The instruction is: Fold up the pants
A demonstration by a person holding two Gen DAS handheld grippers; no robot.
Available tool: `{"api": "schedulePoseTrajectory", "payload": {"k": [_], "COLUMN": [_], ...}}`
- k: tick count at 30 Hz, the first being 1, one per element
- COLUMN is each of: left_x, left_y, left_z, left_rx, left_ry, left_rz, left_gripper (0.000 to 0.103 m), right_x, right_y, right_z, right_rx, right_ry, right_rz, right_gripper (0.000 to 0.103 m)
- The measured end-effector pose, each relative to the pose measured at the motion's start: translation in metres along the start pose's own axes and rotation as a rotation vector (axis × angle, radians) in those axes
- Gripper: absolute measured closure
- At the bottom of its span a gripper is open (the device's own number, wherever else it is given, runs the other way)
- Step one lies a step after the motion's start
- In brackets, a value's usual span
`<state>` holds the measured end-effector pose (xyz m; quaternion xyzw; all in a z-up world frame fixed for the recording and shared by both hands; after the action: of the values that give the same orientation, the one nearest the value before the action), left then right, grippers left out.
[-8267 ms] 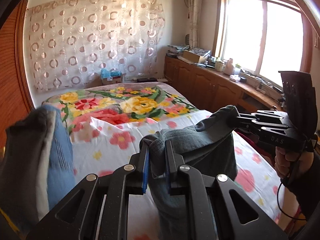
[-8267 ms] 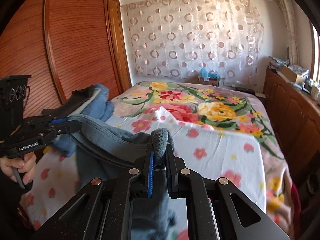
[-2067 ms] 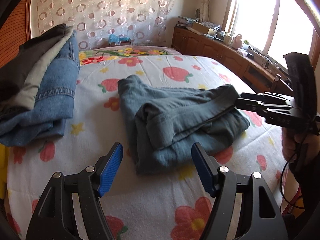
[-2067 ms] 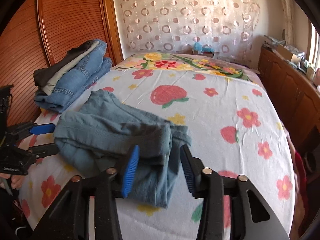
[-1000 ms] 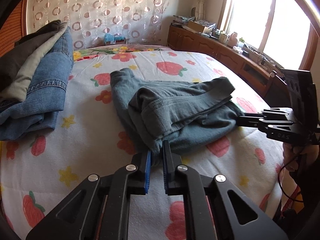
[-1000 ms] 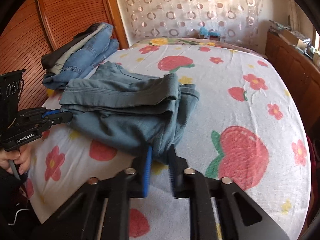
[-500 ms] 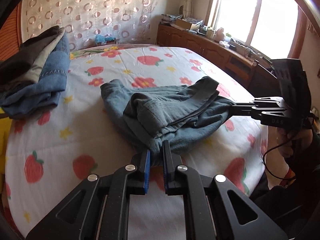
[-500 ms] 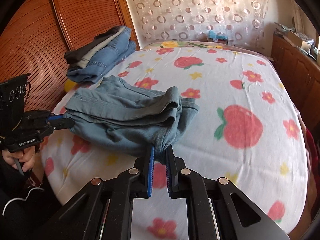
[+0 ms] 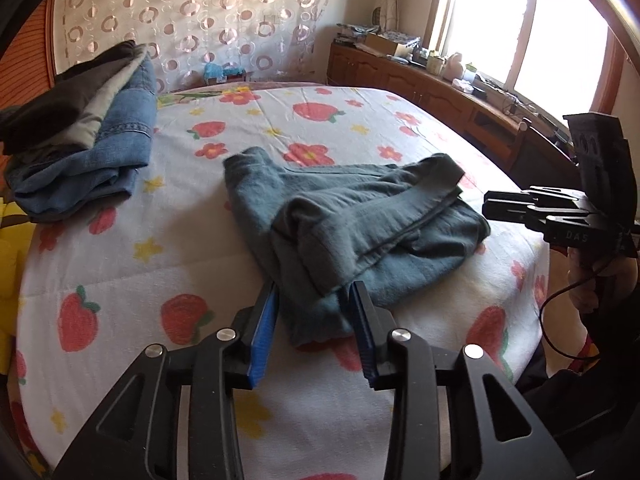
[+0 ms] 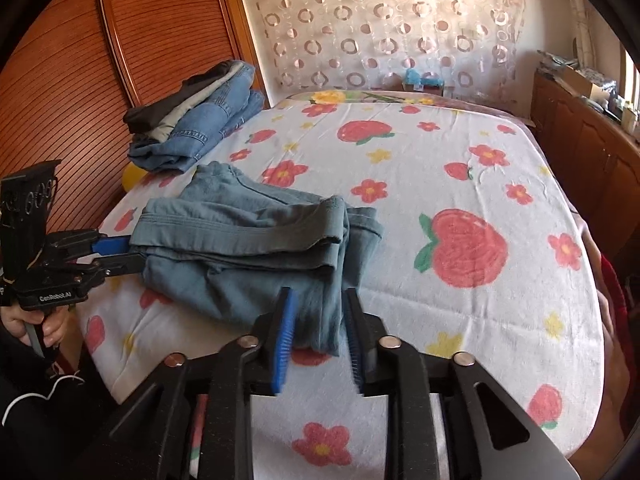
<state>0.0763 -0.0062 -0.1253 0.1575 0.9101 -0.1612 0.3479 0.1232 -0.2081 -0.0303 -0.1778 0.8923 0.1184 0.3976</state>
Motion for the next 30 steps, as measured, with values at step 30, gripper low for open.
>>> {"api": "schedulePoseTrajectory", "payload": {"k": [30], "left_x": [-0.073], "left_y": [0.036], "left_z": [0.014], "left_rx": [-0.057], "left_ry": [-0.068], "left_rz": [-0.02], "left_gripper": [0.065], "right_x": [-0.052], "right_y": [0.01], "right_z": [0.076], "right_rx": [0.021], "right_ry": [-0.003], "right_rz": [-0.112], "right_gripper": [0.061]}}
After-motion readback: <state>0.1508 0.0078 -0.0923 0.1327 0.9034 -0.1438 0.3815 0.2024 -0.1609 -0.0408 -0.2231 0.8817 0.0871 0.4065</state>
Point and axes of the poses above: each gripper's, at about its wrist camera, not at the fingertips, and z roughly the way its jaws point, y to its left, x to its underside, the point moved 5 cm from there along z, roughly the way its jaws point, and after that the axes turned 5 degrees about x, right-handed, at the moved point
